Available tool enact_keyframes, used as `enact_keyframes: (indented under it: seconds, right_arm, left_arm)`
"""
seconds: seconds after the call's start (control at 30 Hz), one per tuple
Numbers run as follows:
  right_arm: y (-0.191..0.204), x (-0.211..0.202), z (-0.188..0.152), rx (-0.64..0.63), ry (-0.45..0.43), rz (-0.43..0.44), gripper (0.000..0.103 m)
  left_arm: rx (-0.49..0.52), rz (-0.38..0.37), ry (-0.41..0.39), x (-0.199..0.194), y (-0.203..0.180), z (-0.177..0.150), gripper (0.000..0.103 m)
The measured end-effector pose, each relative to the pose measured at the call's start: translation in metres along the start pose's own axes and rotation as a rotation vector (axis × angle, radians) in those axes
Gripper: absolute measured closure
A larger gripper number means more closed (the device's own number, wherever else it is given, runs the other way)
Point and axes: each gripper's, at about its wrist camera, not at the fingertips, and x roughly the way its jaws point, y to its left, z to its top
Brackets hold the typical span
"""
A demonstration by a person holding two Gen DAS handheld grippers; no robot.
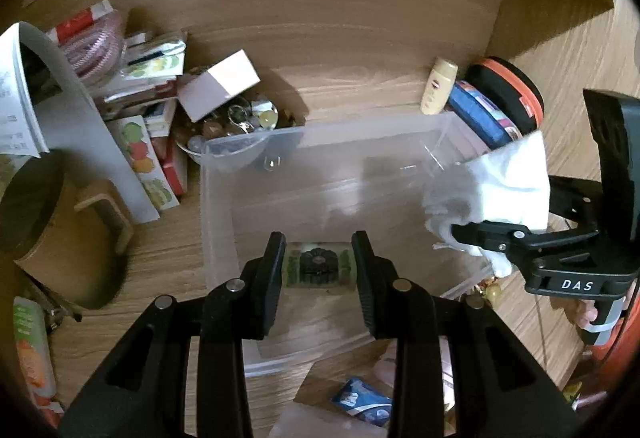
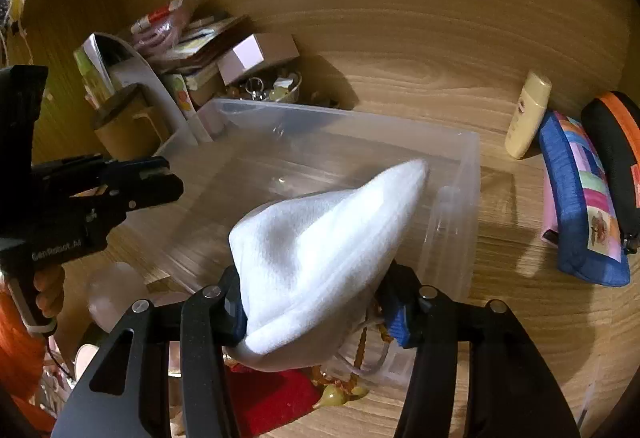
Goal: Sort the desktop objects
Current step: 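Carry the module into the clear box with the left gripper while the right gripper carries the white bag there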
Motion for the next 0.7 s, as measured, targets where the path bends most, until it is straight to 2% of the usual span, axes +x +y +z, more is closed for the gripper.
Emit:
enact_keyframes:
  seconds: [0.3,0.57,0.7]
  right_arm:
    - [0.003,0.008,0.002,-0.012,0.047,-0.004,0.052]
    - [0.005,0.017,0.008,-0.033,0.14,-0.004,0.048]
    - [0.007,0.02,0.01,-0.039,0.178,-0.026,0.042]
  left_arm:
    - [0.01,0.003,0.052,0.013,-0.001,0.001,0.07]
    - [0.008,-0.003,0.096,0.019,0.001,-0.001,0.07]
    - [0.001,-0.004,0.101,0.019,0.003,-0.002,0.07]
